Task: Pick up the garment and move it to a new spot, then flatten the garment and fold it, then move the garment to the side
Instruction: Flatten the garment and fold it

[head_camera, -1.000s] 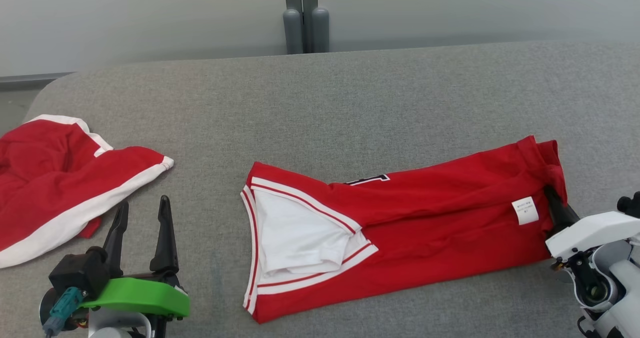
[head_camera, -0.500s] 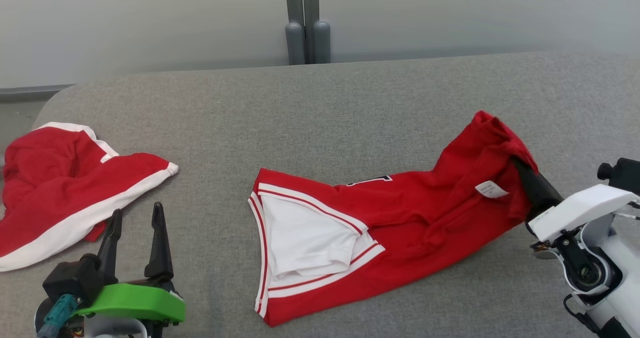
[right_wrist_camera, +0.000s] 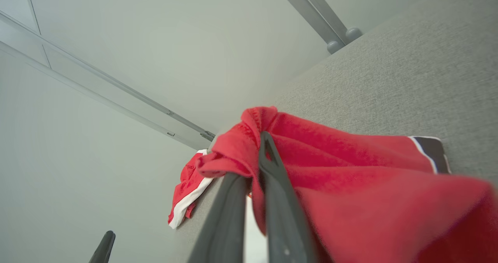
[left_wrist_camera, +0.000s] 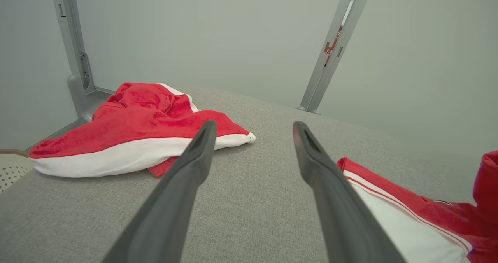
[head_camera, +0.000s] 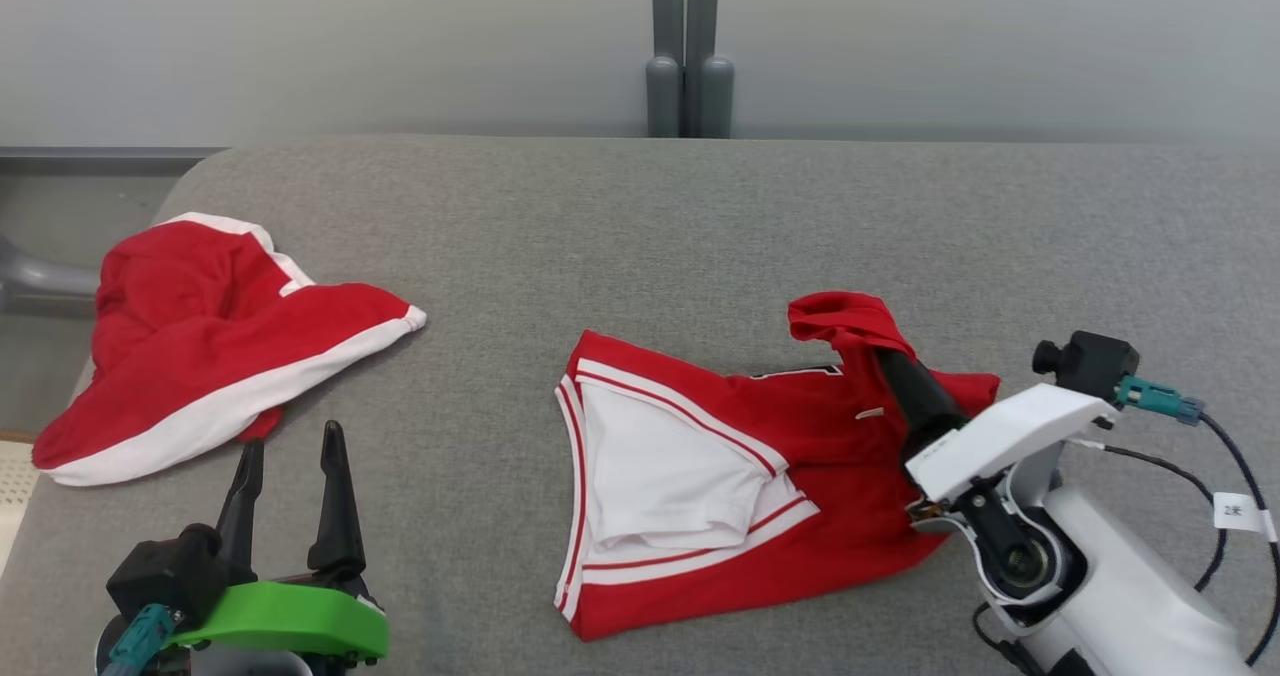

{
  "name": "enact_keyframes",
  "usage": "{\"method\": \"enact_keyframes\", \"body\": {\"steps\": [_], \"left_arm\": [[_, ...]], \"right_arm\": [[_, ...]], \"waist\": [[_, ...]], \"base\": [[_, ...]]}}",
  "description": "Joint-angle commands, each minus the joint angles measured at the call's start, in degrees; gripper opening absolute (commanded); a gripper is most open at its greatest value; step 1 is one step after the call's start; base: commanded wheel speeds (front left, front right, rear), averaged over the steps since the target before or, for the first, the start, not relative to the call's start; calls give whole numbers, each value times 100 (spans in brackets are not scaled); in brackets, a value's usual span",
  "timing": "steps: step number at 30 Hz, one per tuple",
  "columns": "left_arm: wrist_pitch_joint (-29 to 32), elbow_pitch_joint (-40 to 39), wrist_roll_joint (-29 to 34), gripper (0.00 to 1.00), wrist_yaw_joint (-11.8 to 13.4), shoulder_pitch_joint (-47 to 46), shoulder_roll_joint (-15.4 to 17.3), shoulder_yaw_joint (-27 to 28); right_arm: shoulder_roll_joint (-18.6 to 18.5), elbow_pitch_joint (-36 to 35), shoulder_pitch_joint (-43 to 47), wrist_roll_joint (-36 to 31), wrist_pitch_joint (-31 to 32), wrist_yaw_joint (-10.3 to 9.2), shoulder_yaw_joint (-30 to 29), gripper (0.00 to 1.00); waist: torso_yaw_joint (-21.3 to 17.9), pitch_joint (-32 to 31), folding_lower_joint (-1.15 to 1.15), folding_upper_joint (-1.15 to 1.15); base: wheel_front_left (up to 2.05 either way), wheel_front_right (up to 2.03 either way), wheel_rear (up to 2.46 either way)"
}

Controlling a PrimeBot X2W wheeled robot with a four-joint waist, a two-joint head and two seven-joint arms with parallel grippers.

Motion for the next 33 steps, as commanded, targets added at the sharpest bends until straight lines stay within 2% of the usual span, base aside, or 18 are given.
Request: {"method": "enact_keyframes", "body": {"steps": [1,7,12,25,26,27,28,29,33], "left_arm": [[-24,29,86,100,-30,54,-10,11],[-37,144,79,100,-86,76,-56,-4],[-42,183,87,100,-113,57,-45,-8],[-50,232,91,100,-147,-81,-68,-16],[-46,243,93,100,-151,-92,-67,-22],[-46,252,93,100,-155,-101,-64,-25],[-46,266,90,100,-160,-107,-55,-27],[-46,277,87,100,-161,-110,-47,-25],[-30,281,78,100,-118,-79,-9,-14]], "right_arm": [[182,81,-101,-71,-41,4,-12,0],[899,406,-201,-285,81,4,78,0],[1222,803,-229,-493,170,4,98,0],[1467,1395,-438,-496,137,4,427,0],[1474,1432,-449,-452,180,4,483,6],[1478,1435,-452,-415,198,4,535,30],[1478,1439,-461,-366,187,4,595,90],[1477,1434,-460,-315,176,4,639,100],[1477,1260,-502,-90,174,4,796,100]], "waist": [[239,-45,0,0],[597,-77,0,0],[840,-73,0,0],[973,76,0,0],[969,77,0,0],[966,75,0,0],[957,71,0,0],[946,63,0,0],[831,1,0,0]], "base": [[0,0,0],[0,0,0],[0,0,0],[0,0,0],[0,0,0],[0,0,0],[0,0,0],[0,0,0],[0,0,0]]}}
